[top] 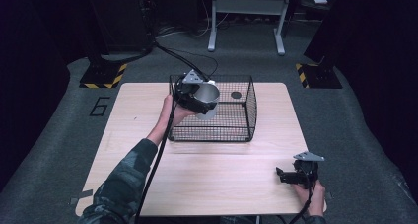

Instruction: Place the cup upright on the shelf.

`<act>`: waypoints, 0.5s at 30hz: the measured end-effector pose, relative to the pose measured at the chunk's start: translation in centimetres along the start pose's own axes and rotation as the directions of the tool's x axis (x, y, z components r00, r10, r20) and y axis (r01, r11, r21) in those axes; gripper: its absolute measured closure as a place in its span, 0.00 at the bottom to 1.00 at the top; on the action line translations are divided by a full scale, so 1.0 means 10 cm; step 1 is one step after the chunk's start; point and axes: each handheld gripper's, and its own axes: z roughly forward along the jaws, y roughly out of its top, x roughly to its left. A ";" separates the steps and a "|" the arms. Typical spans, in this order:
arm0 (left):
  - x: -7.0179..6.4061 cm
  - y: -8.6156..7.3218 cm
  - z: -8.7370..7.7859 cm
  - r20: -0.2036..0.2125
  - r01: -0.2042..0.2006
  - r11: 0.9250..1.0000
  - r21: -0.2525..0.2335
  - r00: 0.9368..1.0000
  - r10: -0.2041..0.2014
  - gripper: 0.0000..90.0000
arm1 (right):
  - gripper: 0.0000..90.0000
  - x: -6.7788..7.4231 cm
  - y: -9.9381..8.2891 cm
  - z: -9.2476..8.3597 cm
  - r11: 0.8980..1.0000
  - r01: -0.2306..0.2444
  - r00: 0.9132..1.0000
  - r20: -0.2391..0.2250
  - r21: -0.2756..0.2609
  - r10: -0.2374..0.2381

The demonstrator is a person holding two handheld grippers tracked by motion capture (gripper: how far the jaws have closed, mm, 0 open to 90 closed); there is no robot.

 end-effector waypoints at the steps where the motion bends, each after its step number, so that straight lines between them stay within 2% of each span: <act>1: 0.02 -0.01 0.04 -0.002 0.014 1.000 0.000 1.000 -0.014 0.08 | 0.00 0.00 0.00 0.00 1.000 0.000 1.000 0.000 0.002 0.000; 4: 0.05 -0.02 0.08 -0.003 0.009 1.000 0.010 1.000 -0.009 0.08 | 0.00 0.00 0.00 0.00 1.000 -0.001 1.000 0.000 0.000 0.001; 9: 0.09 -0.06 0.17 -0.009 0.032 0.999 0.016 0.999 -0.032 0.08 | 0.00 0.00 0.00 0.00 1.000 0.005 1.000 0.001 0.002 -0.005; 15: 0.12 -0.08 0.25 -0.018 0.036 0.999 0.030 0.999 -0.036 0.08 | 0.00 0.00 0.00 0.00 1.000 0.000 1.000 0.001 0.001 0.000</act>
